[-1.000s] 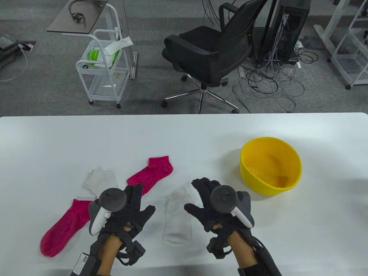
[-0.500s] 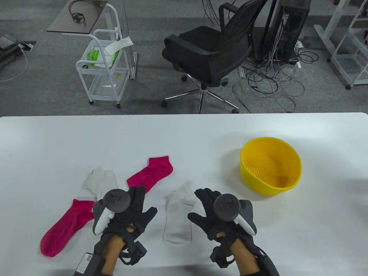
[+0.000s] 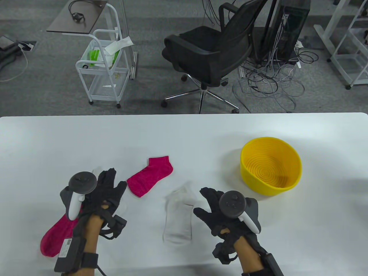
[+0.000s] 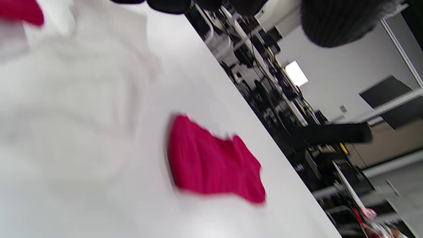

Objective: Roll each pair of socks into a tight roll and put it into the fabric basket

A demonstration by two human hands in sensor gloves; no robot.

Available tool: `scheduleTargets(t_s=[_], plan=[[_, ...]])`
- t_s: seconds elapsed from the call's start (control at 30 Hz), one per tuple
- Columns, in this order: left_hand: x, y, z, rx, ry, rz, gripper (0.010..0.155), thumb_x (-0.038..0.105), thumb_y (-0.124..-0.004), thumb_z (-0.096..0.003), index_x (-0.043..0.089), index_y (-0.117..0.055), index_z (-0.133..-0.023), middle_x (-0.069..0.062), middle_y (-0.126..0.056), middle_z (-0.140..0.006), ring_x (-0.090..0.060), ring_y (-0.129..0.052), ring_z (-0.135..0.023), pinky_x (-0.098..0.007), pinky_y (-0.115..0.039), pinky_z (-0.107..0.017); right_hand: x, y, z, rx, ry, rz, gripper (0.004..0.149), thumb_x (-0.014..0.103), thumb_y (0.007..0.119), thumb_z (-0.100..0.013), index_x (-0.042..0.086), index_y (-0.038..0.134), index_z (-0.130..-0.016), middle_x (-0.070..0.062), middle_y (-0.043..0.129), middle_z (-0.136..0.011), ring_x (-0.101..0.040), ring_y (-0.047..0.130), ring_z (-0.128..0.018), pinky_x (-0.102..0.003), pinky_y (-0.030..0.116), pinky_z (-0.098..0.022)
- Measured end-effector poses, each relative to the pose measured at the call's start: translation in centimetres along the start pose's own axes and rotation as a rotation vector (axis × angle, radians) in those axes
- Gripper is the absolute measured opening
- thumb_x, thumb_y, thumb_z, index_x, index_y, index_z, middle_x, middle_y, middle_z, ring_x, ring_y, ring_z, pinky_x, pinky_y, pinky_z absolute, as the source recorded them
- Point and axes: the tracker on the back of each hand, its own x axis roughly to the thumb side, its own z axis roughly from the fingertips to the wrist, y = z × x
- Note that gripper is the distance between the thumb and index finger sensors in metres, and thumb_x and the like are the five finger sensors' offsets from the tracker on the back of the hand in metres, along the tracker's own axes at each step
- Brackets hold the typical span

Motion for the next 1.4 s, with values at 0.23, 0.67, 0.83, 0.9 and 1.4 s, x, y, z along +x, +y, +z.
scheduleTargets(t_s=[0.23, 0.67, 0.83, 0.9, 1.4], plan=[[-1.6, 2.8, -3.6, 0.113, 0.194, -0.13, 0.073, 0.056, -0.071, -0.0399, 0.029, -0.049, -0.104, -0.003, -0.048, -0.112, -0.031, -0.062, -0.093, -0.045, -0.06, -0.064, -0.3, 0.0, -0.4, 0.009, 0.027, 0.006, 0.083, 0.072, 0.064, -0.038, 0.033, 0.039, -0.107, -0.002, 0.047, -0.116, -0.037, 0.043, -0.111, -0.068, 0.041, -0.071], [-4.7, 2.9, -8.1, 0.168, 0.497, -0.419, 0.061, 0.042, -0.084, -0.0385, 0.03, -0.069, -0.097, -0.002, -0.075, -0.099, -0.028, -0.079, -0.08, -0.044, -0.068, -0.055, -0.6, 0.5, -1.4, 0.054, 0.076, 0.024, 0.082, 0.072, 0.065, -0.038, 0.035, 0.04, -0.107, 0.001, 0.048, -0.117, -0.035, 0.044, -0.112, -0.066, 0.042, -0.074], [-5.1, 2.5, -8.9, 0.216, 0.509, -0.485, 0.056, 0.039, -0.085, -0.038, 0.028, -0.076, -0.092, -0.003, -0.079, -0.093, -0.027, -0.081, -0.077, -0.043, -0.069, -0.053, -0.8, 0.4, -1.4, 0.05, 0.075, 0.002, 0.082, 0.071, 0.065, -0.038, 0.035, 0.04, -0.107, 0.0, 0.049, -0.117, -0.035, 0.045, -0.112, -0.066, 0.042, -0.073], [-5.0, 2.3, -9.1, 0.229, 0.505, -0.507, 0.053, 0.039, -0.087, -0.0374, 0.028, -0.08, -0.089, -0.003, -0.081, -0.091, -0.026, -0.082, -0.075, -0.043, -0.07, -0.052, -0.9, 0.4, -1.6, 0.062, 0.086, -0.013, 0.082, 0.071, 0.065, -0.038, 0.035, 0.04, -0.107, 0.001, 0.049, -0.117, -0.035, 0.044, -0.112, -0.066, 0.042, -0.074], [-2.2, 3.3, -8.4, 0.26, 0.416, -0.537, 0.041, 0.036, -0.089, -0.0354, 0.028, -0.091, -0.075, -0.002, -0.095, -0.074, -0.024, -0.093, -0.06, -0.043, -0.073, -0.048, -0.9, -0.1, -1.3, 0.041, 0.081, -0.026, 0.082, 0.071, 0.065, -0.038, 0.034, 0.04, -0.107, 0.0, 0.05, -0.116, -0.035, 0.045, -0.112, -0.066, 0.042, -0.073]])
